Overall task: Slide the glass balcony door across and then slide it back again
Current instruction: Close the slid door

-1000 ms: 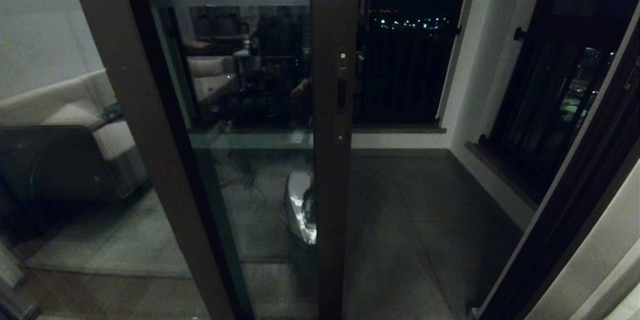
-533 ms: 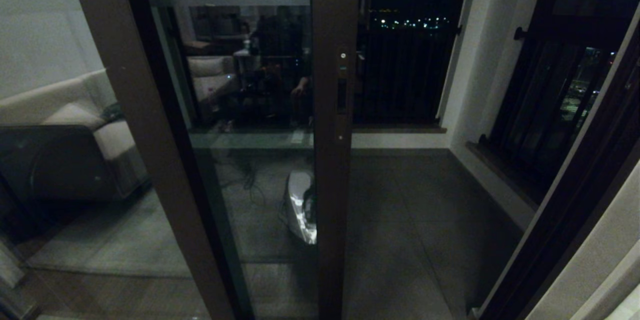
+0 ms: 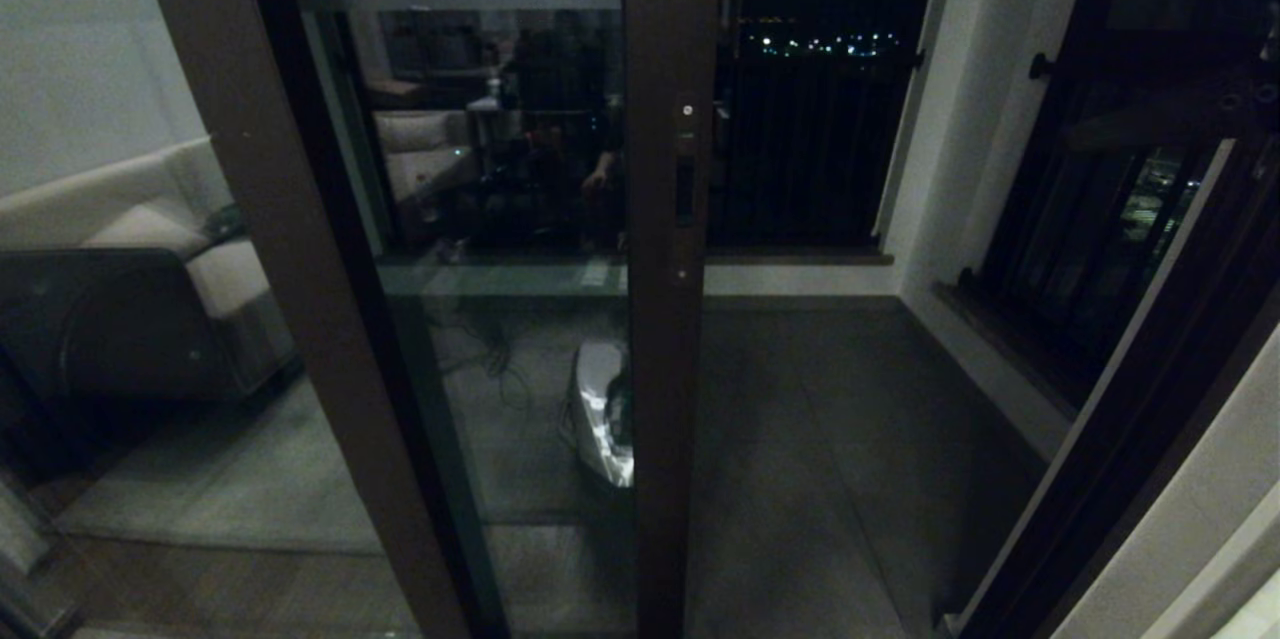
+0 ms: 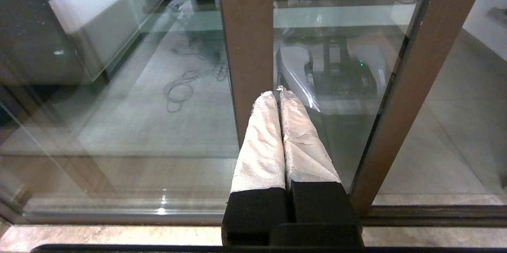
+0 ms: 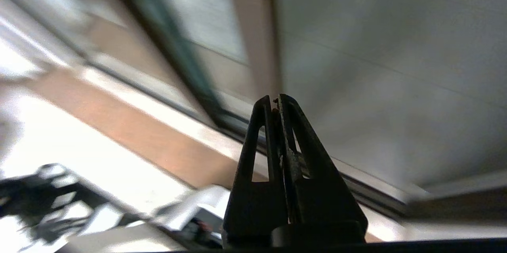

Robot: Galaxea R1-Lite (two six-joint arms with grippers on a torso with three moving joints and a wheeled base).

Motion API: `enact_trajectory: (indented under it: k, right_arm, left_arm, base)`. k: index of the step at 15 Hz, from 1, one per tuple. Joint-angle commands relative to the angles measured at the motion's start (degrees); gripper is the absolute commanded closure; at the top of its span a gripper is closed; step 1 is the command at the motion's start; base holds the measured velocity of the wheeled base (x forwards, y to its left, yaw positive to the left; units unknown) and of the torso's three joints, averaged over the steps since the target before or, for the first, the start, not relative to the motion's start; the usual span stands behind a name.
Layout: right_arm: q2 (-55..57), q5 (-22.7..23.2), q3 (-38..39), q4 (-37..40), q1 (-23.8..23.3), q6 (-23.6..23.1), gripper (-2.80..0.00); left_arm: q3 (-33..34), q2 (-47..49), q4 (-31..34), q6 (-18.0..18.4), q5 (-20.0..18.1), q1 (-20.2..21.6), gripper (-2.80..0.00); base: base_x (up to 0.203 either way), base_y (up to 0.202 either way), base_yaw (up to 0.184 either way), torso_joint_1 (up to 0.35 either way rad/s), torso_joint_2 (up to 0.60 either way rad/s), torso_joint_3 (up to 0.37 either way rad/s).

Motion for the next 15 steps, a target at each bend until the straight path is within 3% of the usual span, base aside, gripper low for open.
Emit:
enact_trajectory:
  k: [1, 4, 6, 12, 15]
  right_arm:
    - [8.61, -11.17, -6.55, 5.08, 6.46, -1.09, 0.0]
    - [12.14, -23.03, -6.45, 4.94, 15.09, -1.57, 0.0]
    - [15.39, -29.46, -6.39, -0.2, 17.33, 0.38, 0.0]
    - [22.0, -32.36, -4.64, -4.84, 18.45, 10.46, 0.0]
    - [23.44, -32.73, -5.23, -15.34, 17.42, 7.05, 0.0]
  left_arm:
    - [-0.01, -0.01, 0.04, 0.02, -0.07, 0.01, 0.0]
    - [-0.01, -0.01, 0.04, 0.02, 0.0, 0.01, 0.0]
    - [-0.01, -0.01, 0.04, 0.02, 0.0, 0.01, 0.0]
    - [-0.01, -0.01, 0.04, 0.02, 0.0, 0.01, 0.0]
    - [-0.01, -0.01, 0.04, 0.02, 0.0, 0.01, 0.0]
  base:
    - [0.0, 0.0, 0.0, 0.0, 0.0, 0.0]
    - [0.0, 0.0, 0.0, 0.0, 0.0, 0.0]
    - [0.0, 0.0, 0.0, 0.0, 0.0, 0.0]
    - [0.0, 0.0, 0.0, 0.0, 0.0, 0.0]
    - [0.0, 0.0, 0.0, 0.0, 0.0, 0.0]
